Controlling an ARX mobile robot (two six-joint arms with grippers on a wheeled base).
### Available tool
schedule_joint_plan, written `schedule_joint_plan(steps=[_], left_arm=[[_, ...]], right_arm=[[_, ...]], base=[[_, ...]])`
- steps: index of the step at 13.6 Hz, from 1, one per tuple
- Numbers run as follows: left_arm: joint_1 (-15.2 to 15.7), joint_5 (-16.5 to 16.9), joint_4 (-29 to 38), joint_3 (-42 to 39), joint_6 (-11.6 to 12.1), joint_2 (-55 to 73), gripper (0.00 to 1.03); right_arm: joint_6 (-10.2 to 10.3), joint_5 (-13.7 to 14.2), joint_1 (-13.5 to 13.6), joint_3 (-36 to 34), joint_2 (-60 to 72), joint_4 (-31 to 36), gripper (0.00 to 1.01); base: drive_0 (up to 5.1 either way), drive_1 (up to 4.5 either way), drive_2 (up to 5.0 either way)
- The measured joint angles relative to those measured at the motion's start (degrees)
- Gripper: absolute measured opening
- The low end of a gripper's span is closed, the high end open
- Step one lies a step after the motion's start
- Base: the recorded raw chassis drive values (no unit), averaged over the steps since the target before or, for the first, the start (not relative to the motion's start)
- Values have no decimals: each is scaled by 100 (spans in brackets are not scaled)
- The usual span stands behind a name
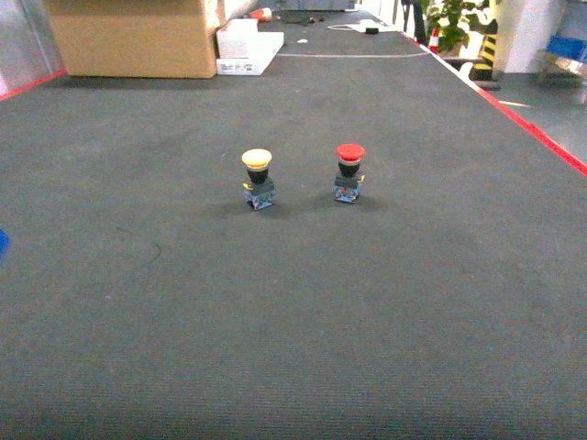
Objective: Pick blue part to blue bin on bottom shelf
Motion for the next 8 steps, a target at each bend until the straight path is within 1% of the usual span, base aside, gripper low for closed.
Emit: schedule_joint_plan(steps=[2,3,4,5,6,8], left_arm=[[-688,-754,-1692,2,42,-2546,44],[-938,-1163,-2645,4,-4,-3567,44],[-1154,-1438,-3204,44,-52,-4089,44],[-1209,-1381,-3333,101,-103,-4317,44],[-1119,-1366,-3370,192,-114,-4277,44],[-1091,-1362,-3427,192,-127,-4262,44]], right_arm=[[0,0,0,0,0,0,98],[0,0,0,0,0,0,98],[0,0,0,0,0,-2,98],[0,0,0,0,0,-2,98],[0,0,0,0,0,0,98],[0,0,0,0,0,0,98]], base=[[0,0,0],[0,0,0],[0,0,0],[0,0,0],[0,0,0],[0,0,0]])
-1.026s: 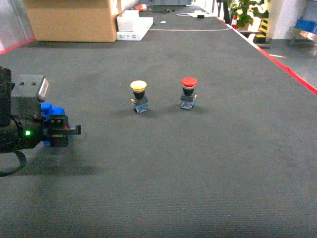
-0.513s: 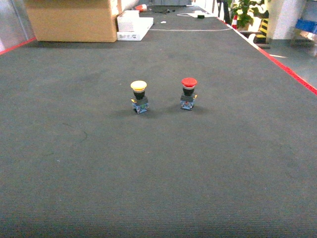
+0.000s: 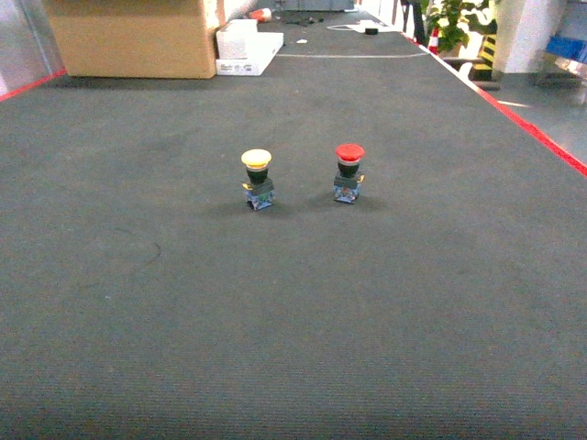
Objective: Pick blue part to blue bin on bottom shelf
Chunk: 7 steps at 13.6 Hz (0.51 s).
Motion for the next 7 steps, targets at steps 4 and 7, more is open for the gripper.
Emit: schedule_joint_plan(steps=[4,7], left_arm=[[-9,0,11,0,-2,0,44],[-11,0,-7,0,-4,9,44]], right_arm=[[0,0,0,0,0,7,98],[0,0,0,0,0,-9,98]], base=[[-1,-108,106],[-5,-289,279]])
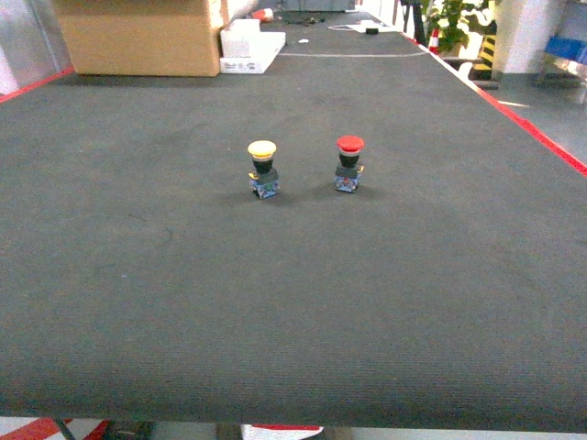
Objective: Pick blue part to blue bin on bottom shelf
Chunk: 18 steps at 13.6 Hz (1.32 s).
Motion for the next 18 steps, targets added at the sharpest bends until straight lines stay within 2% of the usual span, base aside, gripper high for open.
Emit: schedule_joint_plan(steps=[18], left_arm=[[2,0,4,4,-2,-4,43]], right_arm=[[0,-2,0,0,0,7,98]], base=[[-152,-152,-152]])
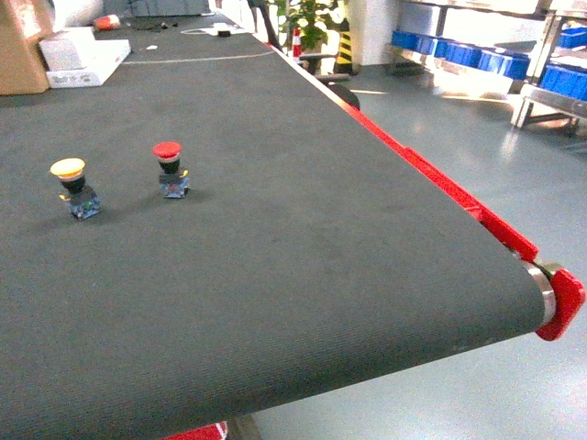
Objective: Pick blue part to blue bin on bottom shelf
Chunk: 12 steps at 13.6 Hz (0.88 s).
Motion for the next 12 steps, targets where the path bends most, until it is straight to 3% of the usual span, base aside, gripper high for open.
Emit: schedule_joint_plan(steps=[12], left_arm=[[0,2,0,0,0,0,43]], right_arm=[[0,2,0,0,0,2,98]], base=[[-163,-163,-163]])
